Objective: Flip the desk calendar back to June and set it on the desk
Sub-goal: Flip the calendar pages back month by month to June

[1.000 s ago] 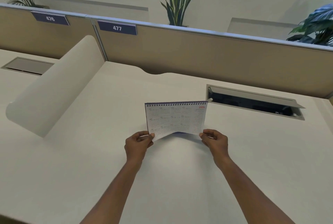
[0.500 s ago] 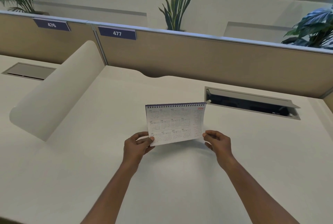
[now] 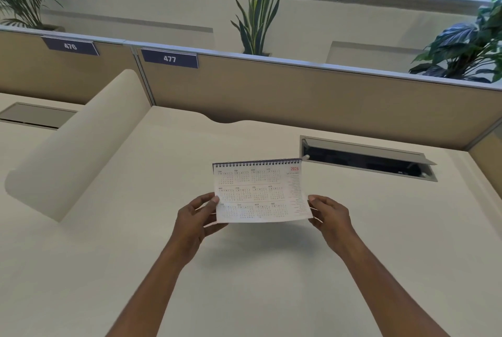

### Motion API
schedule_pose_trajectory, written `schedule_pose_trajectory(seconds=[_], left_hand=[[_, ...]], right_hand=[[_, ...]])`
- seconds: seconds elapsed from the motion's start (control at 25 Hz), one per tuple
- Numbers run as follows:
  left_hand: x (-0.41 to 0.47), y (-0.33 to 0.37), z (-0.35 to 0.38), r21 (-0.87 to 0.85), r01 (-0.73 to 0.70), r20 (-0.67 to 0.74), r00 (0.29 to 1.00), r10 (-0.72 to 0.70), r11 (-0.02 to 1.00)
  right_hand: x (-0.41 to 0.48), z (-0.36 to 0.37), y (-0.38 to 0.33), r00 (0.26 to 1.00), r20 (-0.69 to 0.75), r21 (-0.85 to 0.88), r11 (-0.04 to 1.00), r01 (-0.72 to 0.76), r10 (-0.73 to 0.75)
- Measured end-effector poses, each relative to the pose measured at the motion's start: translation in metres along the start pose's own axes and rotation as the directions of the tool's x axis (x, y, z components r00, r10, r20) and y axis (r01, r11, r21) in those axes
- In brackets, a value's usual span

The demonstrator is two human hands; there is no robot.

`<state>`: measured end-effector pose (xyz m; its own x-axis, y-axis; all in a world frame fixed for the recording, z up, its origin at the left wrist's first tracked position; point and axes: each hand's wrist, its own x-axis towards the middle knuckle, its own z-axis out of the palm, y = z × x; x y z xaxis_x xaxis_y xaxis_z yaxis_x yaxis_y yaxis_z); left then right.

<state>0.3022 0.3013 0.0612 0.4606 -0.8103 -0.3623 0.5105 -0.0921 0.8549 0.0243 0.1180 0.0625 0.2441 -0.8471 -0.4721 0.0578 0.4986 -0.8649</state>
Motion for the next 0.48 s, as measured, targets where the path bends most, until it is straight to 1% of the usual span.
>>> schedule_pose_trajectory(seconds=[0.08, 0.16, 0.28, 0.36, 0.48], left_hand=[[0.004, 0.006, -0.001, 0.013, 0.000, -0.021, 1.000, 0.000, 1.000], [0.009, 0.011, -0.002, 0.021, -0.014, -0.037, 0.999, 0.015, 1.000], [0.013, 0.019, 0.000, 0.016, -0.091, -0.030, 0.995, 0.092, 0.996], [0.016, 0.025, 0.003, 0.023, -0.139, -0.042, 0.989, 0.140, 0.990], [0.024, 0.039, 0.008, 0.164, -0.219, -0.052, 0.972, 0.230, 0.962]], right_hand=[[-0.002, 0.001, -0.012, 0.998, 0.042, 0.045, 0.998, -0.037, 0.035], [-0.003, 0.004, -0.024, 0.992, 0.116, 0.076, 0.996, -0.053, 0.044], [-0.003, 0.010, -0.041, 0.978, 0.205, 0.128, 0.990, -0.053, 0.026], [0.000, 0.016, -0.047, 0.980, 0.198, 0.116, 0.993, -0.037, 0.013], [0.007, 0.025, -0.052, 0.993, 0.113, 0.032, 0.999, 0.028, -0.031]])
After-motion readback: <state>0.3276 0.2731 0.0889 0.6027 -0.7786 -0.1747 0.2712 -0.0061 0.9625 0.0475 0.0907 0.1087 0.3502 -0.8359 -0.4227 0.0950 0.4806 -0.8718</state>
